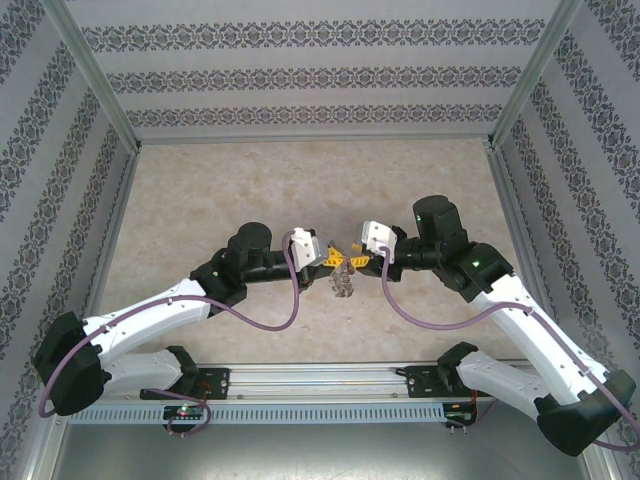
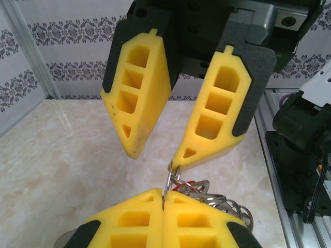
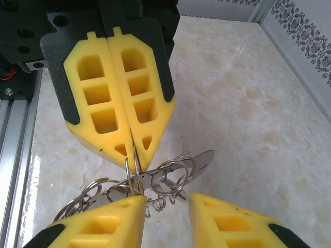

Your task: Put the keys on the keyring

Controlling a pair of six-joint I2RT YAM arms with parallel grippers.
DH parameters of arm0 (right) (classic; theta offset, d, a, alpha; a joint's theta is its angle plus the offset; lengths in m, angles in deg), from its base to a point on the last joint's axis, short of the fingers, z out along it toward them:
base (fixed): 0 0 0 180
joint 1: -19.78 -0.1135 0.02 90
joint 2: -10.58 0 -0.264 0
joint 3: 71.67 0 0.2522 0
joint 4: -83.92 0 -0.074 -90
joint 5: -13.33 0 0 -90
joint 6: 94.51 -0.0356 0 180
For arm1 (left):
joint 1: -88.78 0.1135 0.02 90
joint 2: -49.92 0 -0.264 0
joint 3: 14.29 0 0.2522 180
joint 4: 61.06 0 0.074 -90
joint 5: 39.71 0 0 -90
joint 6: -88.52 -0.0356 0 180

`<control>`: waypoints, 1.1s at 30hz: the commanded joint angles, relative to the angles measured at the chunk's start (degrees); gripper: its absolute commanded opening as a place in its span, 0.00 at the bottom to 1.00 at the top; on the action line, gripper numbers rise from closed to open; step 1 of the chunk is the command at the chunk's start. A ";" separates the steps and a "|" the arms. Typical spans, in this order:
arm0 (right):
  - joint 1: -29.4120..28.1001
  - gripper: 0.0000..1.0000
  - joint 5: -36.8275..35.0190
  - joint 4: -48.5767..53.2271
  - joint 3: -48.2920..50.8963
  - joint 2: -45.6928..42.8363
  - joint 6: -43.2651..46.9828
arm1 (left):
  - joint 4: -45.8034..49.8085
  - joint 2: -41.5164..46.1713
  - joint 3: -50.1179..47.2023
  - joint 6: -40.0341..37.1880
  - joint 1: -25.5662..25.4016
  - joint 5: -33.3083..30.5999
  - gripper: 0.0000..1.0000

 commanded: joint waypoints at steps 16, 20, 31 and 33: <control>-1.67 0.30 1.51 -1.83 1.34 0.11 -0.04 | -9.98 -0.08 1.44 1.91 -0.87 3.18 0.00; -1.67 0.17 2.16 -0.62 0.73 0.48 0.38 | -10.42 -0.12 1.31 2.03 -0.87 3.44 0.00; 2.40 0.30 3.25 1.81 2.13 -4.06 -0.47 | -10.99 -0.16 1.23 2.32 -0.79 4.22 0.00; 2.96 0.30 3.55 1.78 1.96 -4.52 -0.51 | -10.99 -0.30 1.31 2.30 -0.79 4.33 0.00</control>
